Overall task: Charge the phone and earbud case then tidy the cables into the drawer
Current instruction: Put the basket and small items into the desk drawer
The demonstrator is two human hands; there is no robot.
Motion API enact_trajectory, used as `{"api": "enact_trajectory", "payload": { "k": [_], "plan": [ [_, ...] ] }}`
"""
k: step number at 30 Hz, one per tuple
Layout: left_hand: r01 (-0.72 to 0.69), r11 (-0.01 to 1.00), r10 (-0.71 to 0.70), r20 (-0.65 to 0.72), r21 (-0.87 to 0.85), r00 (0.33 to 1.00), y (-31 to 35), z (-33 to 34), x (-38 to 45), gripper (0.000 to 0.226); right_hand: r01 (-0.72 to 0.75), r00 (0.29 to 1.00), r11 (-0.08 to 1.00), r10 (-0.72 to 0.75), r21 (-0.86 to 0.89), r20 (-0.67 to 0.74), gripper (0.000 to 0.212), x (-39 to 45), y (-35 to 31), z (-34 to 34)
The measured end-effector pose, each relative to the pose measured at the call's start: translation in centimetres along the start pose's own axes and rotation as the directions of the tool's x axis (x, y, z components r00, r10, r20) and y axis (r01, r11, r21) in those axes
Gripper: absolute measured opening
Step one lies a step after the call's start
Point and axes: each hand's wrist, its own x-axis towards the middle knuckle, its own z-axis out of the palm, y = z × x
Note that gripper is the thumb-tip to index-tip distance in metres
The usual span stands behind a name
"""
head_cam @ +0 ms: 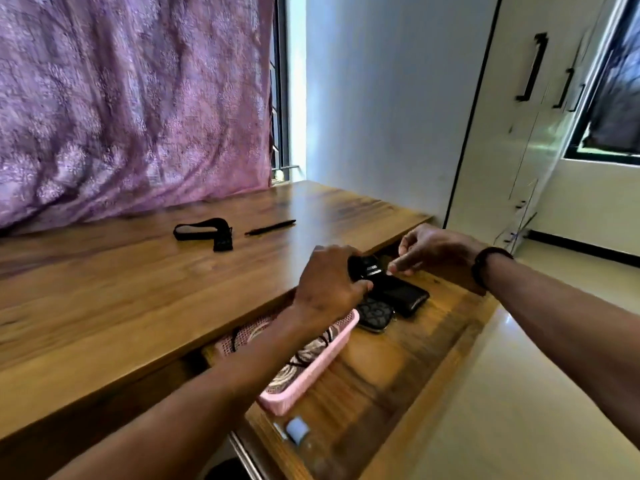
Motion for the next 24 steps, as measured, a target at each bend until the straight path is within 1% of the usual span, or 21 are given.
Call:
{"api": "enact_trajectory", "payload": {
  "k": [2, 4, 7, 9, 12, 15, 19, 22, 24],
  "plan": [
    [-0.044, 0.997, 0.041, 0.062, 0.056, 0.997, 1.3, 1.2, -1.4, 0.049, -0.061, 0.998, 0.979, 0.066, -0.196, 0.019, 0.028, -0.9, 1.1, -0.1],
    [-0.072, 0.992, 0.061, 0.114, 0.1, 0.992, 2.4, 2.6, -2.5, 0.047, -0.117, 0.988, 0.94, 0.144, -0.32, 0.06, 0.027, -1.5, 1.9, 0.3],
    [-0.049, 0.989, 0.021, 0.192, 0.141, 0.981, 3.8, 4.5, -3.7, 0.038, -0.163, 0.959, 0.865, 0.251, -0.474, 0.128, 0.028, -1.9, 2.6, 1.4],
    [0.017, 0.992, -0.046, 0.227, 0.129, 0.973, 4.4, 5.4, -4.2, 0.032, -0.166, 0.952, 0.836, 0.274, -0.524, 0.136, 0.026, -2.0, 2.7, 2.0],
    [0.145, 0.983, -0.171, 0.287, 0.11, 0.943, 4.5, 6.5, -4.5, 0.026, -0.153, 0.956, 0.805, 0.267, -0.573, 0.12, 0.02, -2.2, 2.6, 2.6],
    [0.235, 0.965, -0.259, 0.313, 0.112, 0.914, 4.0, 7.6, -4.7, 0.028, -0.158, 0.956, 0.789, 0.272, -0.593, 0.107, 0.018, -2.0, 2.6, 3.0],
    [0.272, 0.957, -0.292, 0.319, 0.105, 0.902, 4.0, 8.4, -4.8, 0.035, -0.176, 0.949, 0.783, 0.296, -0.596, 0.109, 0.017, -1.4, 2.9, 3.3],
    [0.269, 0.953, -0.3, 0.341, 0.138, 0.891, 4.3, 8.4, -4.8, 0.032, -0.183, 0.936, 0.752, 0.331, -0.633, 0.123, 0.019, -1.1, 2.7, 3.3],
    [0.278, 0.951, -0.31, 0.362, 0.139, 0.879, 4.6, 8.2, -4.8, 0.028, -0.183, 0.925, 0.715, 0.358, -0.675, 0.129, 0.016, -0.8, 2.3, 3.4]
  ]
}}
